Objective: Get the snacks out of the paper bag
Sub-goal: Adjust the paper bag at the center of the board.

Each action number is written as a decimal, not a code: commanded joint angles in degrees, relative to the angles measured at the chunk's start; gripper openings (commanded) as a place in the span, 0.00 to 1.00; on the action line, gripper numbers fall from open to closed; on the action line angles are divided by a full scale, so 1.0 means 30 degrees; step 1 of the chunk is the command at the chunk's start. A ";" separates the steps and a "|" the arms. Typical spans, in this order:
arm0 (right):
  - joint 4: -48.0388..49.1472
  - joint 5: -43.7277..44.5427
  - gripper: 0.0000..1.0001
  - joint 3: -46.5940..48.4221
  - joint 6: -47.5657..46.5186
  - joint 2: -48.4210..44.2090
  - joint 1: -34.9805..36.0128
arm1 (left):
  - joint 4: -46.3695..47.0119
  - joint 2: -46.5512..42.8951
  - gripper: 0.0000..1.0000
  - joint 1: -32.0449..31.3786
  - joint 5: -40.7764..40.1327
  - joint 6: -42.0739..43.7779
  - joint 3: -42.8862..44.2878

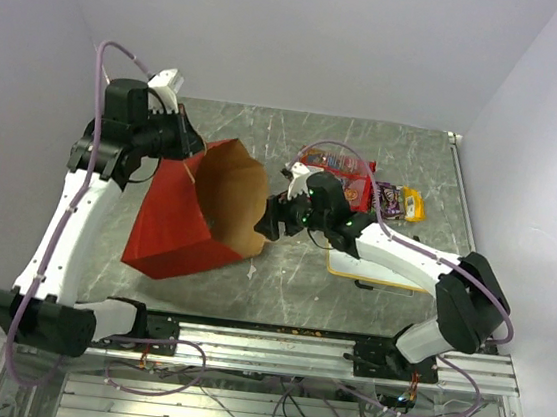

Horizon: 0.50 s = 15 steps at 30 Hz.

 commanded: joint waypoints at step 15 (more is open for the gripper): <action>0.0550 0.0670 0.73 -0.1795 0.1171 0.0734 0.2886 | 0.0697 -0.1518 0.07 -0.3402 0.0050 0.0505 -0.2401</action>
